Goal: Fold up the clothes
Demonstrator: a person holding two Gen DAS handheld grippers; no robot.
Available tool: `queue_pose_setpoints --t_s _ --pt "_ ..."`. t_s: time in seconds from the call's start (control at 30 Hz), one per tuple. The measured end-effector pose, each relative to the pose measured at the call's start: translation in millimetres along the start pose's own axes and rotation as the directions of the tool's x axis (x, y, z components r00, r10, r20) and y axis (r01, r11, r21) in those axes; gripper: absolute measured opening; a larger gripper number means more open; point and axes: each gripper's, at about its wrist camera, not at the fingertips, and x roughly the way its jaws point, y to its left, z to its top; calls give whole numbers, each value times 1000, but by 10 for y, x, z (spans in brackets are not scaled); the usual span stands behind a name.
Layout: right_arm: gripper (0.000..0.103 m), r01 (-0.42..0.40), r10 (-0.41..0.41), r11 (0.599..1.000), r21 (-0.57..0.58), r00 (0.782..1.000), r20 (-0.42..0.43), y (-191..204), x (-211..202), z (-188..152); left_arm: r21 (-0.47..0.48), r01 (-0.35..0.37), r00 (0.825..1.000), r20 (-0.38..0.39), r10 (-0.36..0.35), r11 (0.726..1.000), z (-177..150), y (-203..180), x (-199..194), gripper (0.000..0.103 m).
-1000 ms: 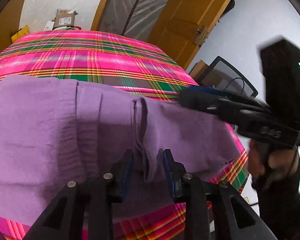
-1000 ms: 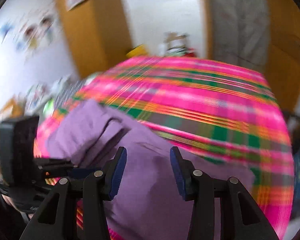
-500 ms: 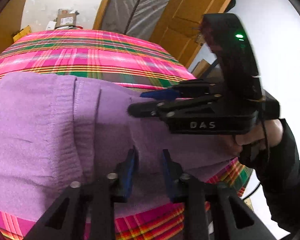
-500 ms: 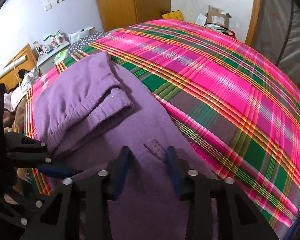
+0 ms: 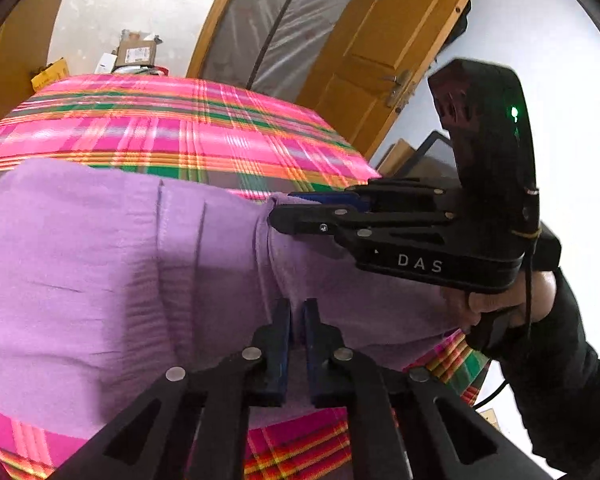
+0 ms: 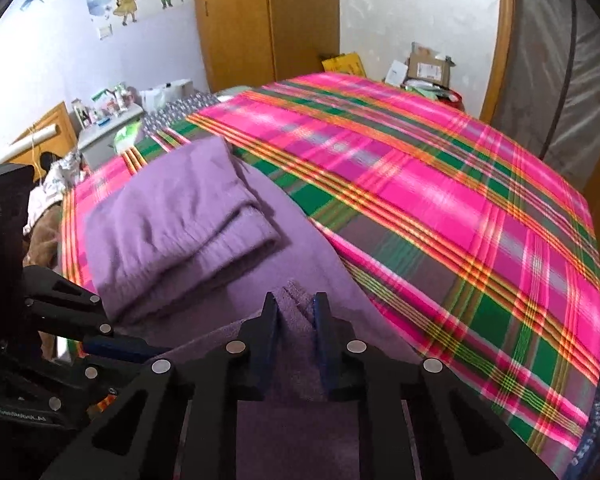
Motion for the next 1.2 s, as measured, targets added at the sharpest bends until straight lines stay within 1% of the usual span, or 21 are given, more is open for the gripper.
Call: queue_pose_setpoints --t_s 0.1,0.17,0.23,0.3,0.4,0.43,0.5,0.57,0.63,0.67,0.73,0.8,0.83,0.9,1.1,1.13,1.2 --pt "17 -16 16 1000 -4 1000 6 29 48 43 -18 -3 1000 -24 2 1000 -10 49 10 6" --pt "19 -16 17 1000 13 999 -46 -4 204 20 -30 -5 999 -44 4 1000 -19 86 29 6" --pt "25 -8 11 999 37 995 -98 -42 344 -13 -42 -8 998 -64 5 999 -29 122 48 7" --pt "27 1 3 998 58 998 -62 -54 230 -17 -55 -11 996 -84 6 998 -38 158 67 8" --pt "28 58 -62 996 73 997 55 -94 -201 -10 -44 -6 999 -51 4 999 -17 116 -38 9" --pt "29 88 -96 992 95 992 86 -141 -339 -38 -42 -6 999 -42 5 999 -9 103 -61 9" --pt "29 149 -170 978 148 975 141 -250 -611 -106 -37 -7 1000 -23 6 999 8 76 -108 9" --pt "29 243 -284 940 237 946 155 -422 -867 -303 -32 -8 1000 -4 8 999 25 50 -154 9" --pt "29 261 -317 915 307 937 147 -514 -986 -499 -28 -9 1000 15 10 1000 41 23 -201 9" --pt "28 258 -318 907 332 938 140 -544 -1018 -587 -26 -10 1000 24 11 1000 50 10 -224 9" --pt "22 246 -308 899 361 943 123 -547 -1027 -764 -21 -11 999 43 12 1000 66 -17 -271 9" --pt "19 233 -296 893 384 948 115 -546 -1001 -887 -17 -12 998 62 13 1000 83 -43 -318 9" --pt "19 227 -291 890 396 950 110 -557 -968 -920 -15 -13 997 72 14 1000 91 -56 -341 9" --pt "18 227 -288 883 411 953 92 -595 -868 -971 -19 -23 998 64 24 1000 80 -47 -336 9" --pt "17 241 -314 818 522 948 55 -864 -750 -1104 -37 -55 998 34 56 998 34 3 -312 9" --pt "17 255 -332 813 523 941 58 -855 -789 -1107 -41 -58 997 40 59 997 33 13 -330 9" --pt "17 238 -327 817 525 942 81 -814 -881 -1105 -46 -59 997 54 61 997 42 29 -352 9"
